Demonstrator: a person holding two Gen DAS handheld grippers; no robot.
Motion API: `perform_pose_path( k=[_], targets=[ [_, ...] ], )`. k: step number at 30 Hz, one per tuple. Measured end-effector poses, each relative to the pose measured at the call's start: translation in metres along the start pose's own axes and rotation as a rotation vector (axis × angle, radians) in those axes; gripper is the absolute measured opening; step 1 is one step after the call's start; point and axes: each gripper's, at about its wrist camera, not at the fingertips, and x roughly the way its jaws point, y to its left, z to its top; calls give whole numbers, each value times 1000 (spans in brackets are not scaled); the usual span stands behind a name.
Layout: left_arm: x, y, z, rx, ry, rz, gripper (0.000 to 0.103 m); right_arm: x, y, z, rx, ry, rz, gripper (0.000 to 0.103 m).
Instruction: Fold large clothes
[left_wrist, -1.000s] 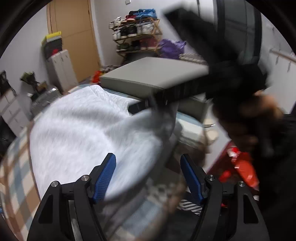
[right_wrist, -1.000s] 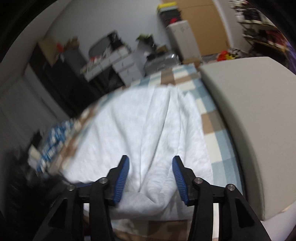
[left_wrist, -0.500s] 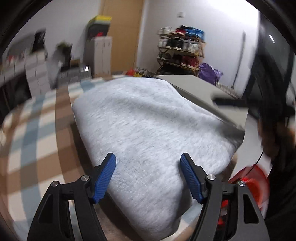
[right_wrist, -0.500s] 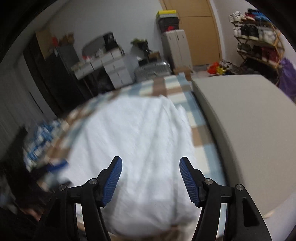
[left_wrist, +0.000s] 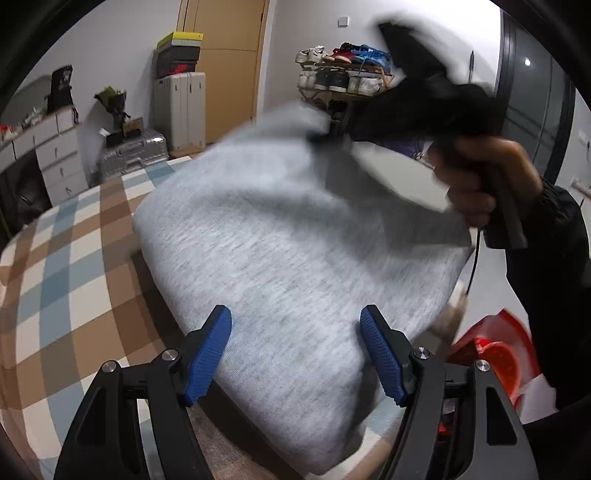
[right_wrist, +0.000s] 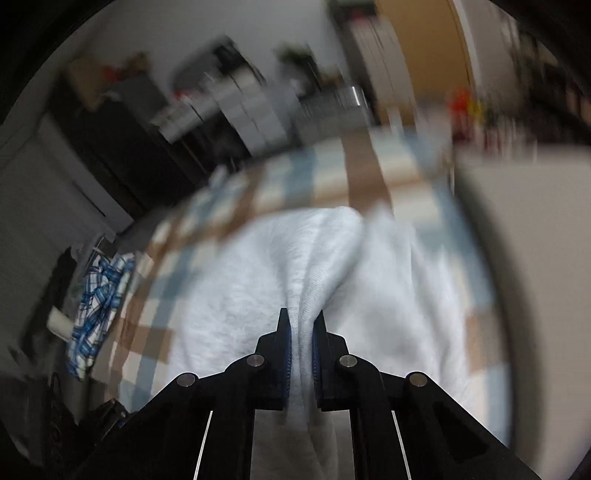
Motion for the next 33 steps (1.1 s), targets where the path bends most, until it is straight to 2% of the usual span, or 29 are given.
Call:
perform_pose_path(
  k=[1,2,3,5,6,8,10,12,14,15,17,20,22,23,25,26,27,29,30,31,33],
  targets=[
    [-6,1,-2,-8,-5,-20,68,-11,9,5,-44,-39,3,8],
    [-12,1,-7,-9,-13,-34,68,-12,10,8,-61,-42,-10,8],
    [-10,3,-7,-4,-14,-34,68,-1,4,10,-67,-9,-48,8],
    [0,3,-10,5,10,-17,68,39,-16,5,-66,100,-161,8],
    [5,3,-11,0,19,-20,68,66,-30,-4,-71,183,-209,8],
    [5,-2,-12,22,17,-17,68,99,-48,-25,-41,276,-225,9],
    [3,-7,-13,47,18,8,68,94,-45,-30,-31,244,-239,13],
    [1,-5,-14,36,16,8,68,71,-36,-29,-42,195,-266,28],
    [-1,0,-15,17,11,-12,68,46,-34,-34,-8,186,-226,69],
    [-2,3,-15,8,9,-25,68,34,-34,-40,5,185,-165,72],
    [-2,4,-15,2,6,-37,68,24,-38,-54,45,234,-51,72],
    [-1,4,-15,12,1,-38,69,30,-48,-73,149,319,22,72],
    [0,4,-14,14,2,-42,69,37,-57,-82,212,340,48,68],
    [0,4,-14,14,3,-45,69,41,-59,-84,235,346,69,43],
    [0,5,-13,13,6,-47,69,37,-45,-75,170,311,49,10],
    [-1,5,-13,11,7,-45,69,23,-31,-65,96,242,27,7],
    [-2,6,-13,8,6,-42,69,3,-18,-54,47,148,50,7],
    [-2,10,-13,-12,4,-60,69,-20,-11,-42,29,50,83,6],
    [-4,13,-13,-29,-5,-83,69,-21,-13,-41,22,44,73,6],
    [-3,15,-12,-39,-4,-95,69,-11,-22,-46,21,63,11,6],
    [0,12,-11,-29,5,-92,69,25,-42,-67,45,182,-72,6]
  ],
)
